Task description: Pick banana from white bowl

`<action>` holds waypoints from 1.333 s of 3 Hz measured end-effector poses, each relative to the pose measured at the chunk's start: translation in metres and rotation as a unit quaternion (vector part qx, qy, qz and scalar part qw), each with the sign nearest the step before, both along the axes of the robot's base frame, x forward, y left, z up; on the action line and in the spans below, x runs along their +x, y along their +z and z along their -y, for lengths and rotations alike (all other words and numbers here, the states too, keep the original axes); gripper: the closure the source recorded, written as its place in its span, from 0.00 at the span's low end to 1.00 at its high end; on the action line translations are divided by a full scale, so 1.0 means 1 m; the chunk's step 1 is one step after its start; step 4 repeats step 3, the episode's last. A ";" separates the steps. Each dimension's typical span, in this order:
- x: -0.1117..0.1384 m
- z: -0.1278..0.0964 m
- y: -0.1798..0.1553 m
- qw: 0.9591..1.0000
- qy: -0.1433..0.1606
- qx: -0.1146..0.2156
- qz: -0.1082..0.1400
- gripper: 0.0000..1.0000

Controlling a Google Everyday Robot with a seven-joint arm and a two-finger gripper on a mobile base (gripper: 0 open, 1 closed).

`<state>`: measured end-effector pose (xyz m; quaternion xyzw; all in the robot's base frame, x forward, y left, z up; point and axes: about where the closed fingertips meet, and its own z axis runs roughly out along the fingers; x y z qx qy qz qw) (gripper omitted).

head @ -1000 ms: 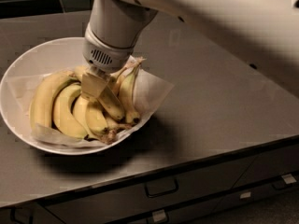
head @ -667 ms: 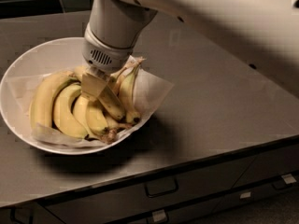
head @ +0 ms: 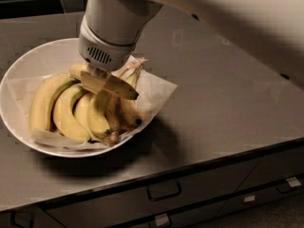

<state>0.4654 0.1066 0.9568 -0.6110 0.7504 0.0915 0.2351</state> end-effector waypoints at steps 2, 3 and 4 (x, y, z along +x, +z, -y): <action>-0.023 0.003 0.043 0.997 -0.018 0.009 0.075 1.00; -0.037 0.001 0.061 0.994 -0.013 0.018 0.105 1.00; -0.037 0.001 0.061 0.994 -0.013 0.018 0.105 1.00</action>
Offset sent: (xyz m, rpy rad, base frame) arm -0.0278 -0.0098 0.0504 0.0367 -0.2128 -0.0721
